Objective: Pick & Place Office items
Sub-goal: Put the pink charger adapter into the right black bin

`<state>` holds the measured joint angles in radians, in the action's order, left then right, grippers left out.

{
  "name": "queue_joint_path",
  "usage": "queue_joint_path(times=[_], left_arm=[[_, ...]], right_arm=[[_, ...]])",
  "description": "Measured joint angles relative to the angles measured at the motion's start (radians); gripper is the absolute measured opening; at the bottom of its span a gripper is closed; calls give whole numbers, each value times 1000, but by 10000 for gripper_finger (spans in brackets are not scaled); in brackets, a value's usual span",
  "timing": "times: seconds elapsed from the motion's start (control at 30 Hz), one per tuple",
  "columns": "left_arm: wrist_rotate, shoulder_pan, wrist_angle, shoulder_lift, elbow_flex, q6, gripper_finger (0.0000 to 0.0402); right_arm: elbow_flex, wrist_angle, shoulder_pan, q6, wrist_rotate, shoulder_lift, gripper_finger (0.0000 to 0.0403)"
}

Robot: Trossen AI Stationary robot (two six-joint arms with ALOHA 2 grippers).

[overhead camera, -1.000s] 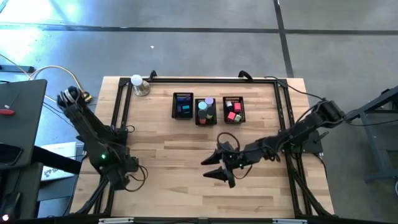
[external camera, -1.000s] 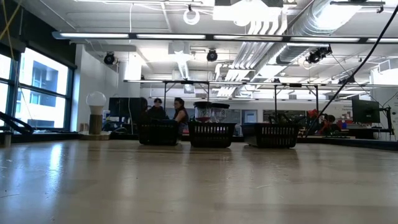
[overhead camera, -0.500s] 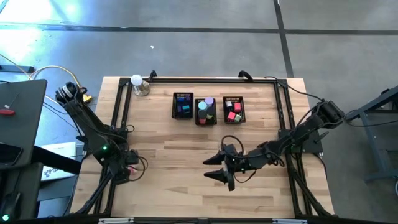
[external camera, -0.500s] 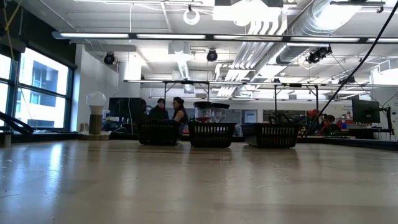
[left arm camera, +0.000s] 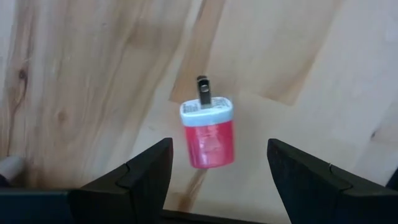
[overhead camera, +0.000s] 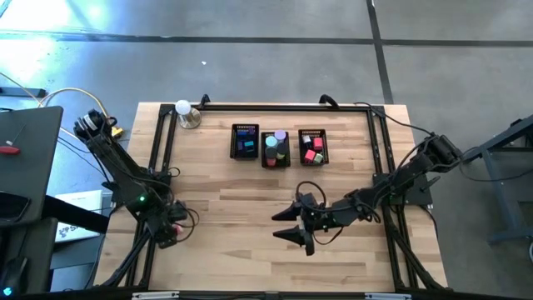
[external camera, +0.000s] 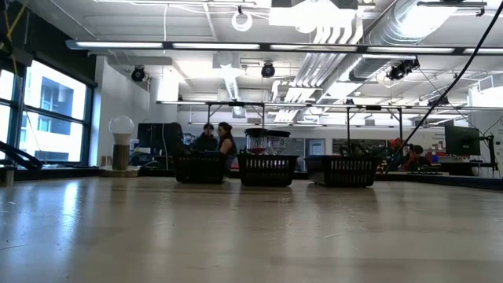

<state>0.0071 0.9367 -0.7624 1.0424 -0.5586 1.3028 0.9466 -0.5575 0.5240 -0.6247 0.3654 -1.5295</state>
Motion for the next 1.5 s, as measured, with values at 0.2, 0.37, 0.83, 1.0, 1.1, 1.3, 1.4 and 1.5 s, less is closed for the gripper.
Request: queue_joint_path(times=[0.2, 0.37, 0.83, 1.0, 1.1, 1.3, 1.4, 1.5], left_arm=[[-5, 0, 4, 0, 23, 58, 253], [-22, 0, 25, 0, 28, 66, 253], [-44, 0, 75, 0, 28, 30, 253], [-44, 8, 75, 0, 28, 30, 253], [-45, 19, 75, 0, 28, 31, 253], [-47, 24, 75, 43, 28, 90, 253], [-47, 24, 75, 95, 28, 91, 253], [-43, 24, 75, 147, 28, 93, 253]], right_arm=[[0, 8, 6, 1, -1, 0, 248], [0, 21, 6, 1, -2, 1, 248], [0, 30, 6, 0, -1, 1, 248], [0, 30, 6, 1, -1, 1, 248], [0, 31, 6, 0, -1, 1, 248], [0, 31, 6, 0, -1, 1, 248], [0, 31, 6, 0, -1, 1, 248], [0, 31, 6, 0, -1, 1, 248]])
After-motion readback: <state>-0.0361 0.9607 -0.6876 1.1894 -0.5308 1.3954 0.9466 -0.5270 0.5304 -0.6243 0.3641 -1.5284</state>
